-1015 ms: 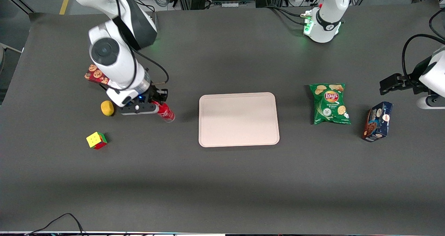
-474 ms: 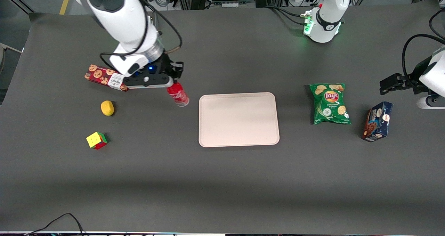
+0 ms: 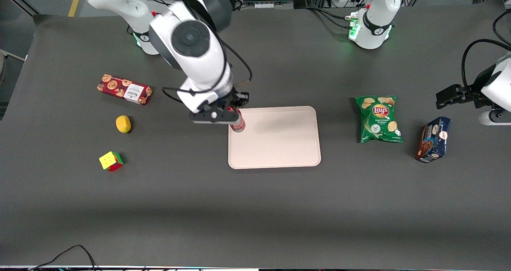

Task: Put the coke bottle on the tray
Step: 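Lift the bottle and carry it over the white tray, then lower the bottle onto the tray and open the right gripper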

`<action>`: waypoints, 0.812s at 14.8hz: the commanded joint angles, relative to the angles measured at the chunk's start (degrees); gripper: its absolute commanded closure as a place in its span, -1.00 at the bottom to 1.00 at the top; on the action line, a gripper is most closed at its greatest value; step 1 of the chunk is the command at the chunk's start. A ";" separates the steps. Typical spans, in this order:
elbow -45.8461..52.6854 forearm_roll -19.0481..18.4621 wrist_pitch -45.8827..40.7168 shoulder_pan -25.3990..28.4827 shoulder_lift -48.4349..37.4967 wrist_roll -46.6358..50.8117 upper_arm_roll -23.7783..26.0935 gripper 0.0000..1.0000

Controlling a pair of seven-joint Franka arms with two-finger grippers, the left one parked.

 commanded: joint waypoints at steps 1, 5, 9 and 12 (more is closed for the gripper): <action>5.66 -3.12 1.60 1.51 7.09 2.24 -0.11 1.00; 3.21 -3.92 5.63 1.52 9.73 3.12 0.07 1.00; -1.89 -4.45 9.94 1.25 9.91 3.21 0.07 1.00; -4.53 -4.80 12.05 0.99 9.91 3.12 -0.02 1.00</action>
